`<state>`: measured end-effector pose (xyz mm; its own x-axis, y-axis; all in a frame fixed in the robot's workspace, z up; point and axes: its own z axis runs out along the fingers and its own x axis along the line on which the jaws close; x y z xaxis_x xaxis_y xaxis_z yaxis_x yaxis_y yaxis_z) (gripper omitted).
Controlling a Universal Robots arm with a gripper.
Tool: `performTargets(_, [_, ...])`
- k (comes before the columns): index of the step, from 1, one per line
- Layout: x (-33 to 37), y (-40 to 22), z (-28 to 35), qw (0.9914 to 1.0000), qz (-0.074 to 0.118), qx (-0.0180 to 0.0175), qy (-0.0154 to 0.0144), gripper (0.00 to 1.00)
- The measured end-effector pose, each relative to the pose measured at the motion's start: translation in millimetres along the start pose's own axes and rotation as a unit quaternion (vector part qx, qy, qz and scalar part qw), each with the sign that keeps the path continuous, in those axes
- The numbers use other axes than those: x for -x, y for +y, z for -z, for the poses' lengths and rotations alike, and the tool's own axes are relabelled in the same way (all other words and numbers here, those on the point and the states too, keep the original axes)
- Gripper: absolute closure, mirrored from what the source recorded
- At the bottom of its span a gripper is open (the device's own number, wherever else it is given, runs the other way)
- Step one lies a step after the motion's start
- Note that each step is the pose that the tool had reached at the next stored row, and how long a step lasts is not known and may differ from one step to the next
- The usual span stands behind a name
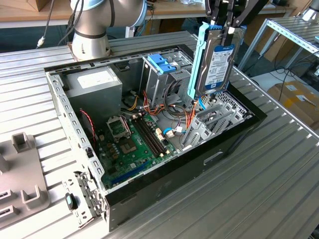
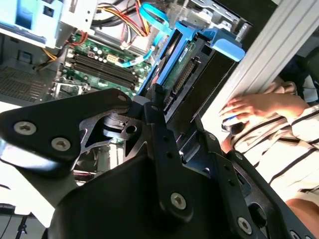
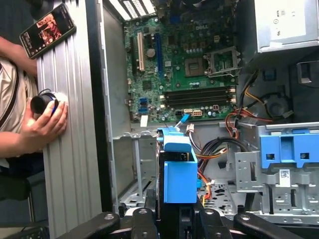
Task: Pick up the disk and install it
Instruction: 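Pick up the disk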
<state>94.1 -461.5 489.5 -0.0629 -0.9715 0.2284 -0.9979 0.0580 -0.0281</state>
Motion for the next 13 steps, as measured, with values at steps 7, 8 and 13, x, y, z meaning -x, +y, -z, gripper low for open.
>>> performTargets(7, [-9.5, -0.7, -2.5, 0.99982, -0.001, 0.0013, -0.0187, 0.65])
performTargets(8, [-13.9, -1.1, -3.6, 0.99976, -0.001, 0.0015, -0.0219, 0.65])
performTargets(13, [-34.2, -2.7, -8.5, 0.99970, -0.002, 0.0019, -0.0243, 0.65])
